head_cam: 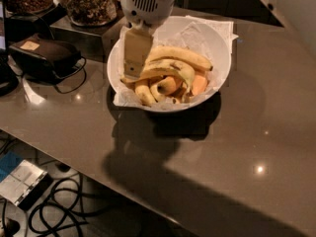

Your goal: Pick banana from white bowl

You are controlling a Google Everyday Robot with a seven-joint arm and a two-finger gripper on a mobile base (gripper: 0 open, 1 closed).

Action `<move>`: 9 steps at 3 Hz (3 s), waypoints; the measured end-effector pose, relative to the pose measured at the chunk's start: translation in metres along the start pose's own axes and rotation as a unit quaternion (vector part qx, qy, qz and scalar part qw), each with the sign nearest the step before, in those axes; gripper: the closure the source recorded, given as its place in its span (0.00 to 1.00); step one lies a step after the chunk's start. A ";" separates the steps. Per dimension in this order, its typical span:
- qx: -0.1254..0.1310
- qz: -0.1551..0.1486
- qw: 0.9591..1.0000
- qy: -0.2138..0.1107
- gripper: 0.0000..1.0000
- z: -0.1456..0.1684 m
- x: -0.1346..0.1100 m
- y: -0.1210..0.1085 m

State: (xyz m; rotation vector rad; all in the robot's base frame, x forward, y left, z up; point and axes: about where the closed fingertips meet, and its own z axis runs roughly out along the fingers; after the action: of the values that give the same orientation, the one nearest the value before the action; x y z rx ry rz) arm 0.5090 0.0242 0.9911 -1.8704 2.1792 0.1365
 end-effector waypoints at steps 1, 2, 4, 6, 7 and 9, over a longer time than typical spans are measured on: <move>-0.010 0.015 1.000 0.009 0.28 0.014 -0.004 -0.011; -0.014 0.040 0.999 0.020 0.39 0.028 -0.004 -0.025; -0.024 0.079 0.996 0.036 0.39 0.049 0.003 -0.042; -0.038 0.133 0.990 0.040 0.41 0.061 0.033 -0.056; -0.039 0.146 0.987 0.047 0.44 0.067 0.041 -0.061; -0.031 0.156 0.986 0.055 0.46 0.066 0.049 -0.071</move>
Offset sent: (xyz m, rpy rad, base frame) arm 0.0253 -0.0158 -0.0417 -0.1253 0.1676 -0.1276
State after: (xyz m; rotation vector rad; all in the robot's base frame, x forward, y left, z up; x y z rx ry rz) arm 0.5811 -0.0187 0.9218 -1.5868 2.5604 0.1675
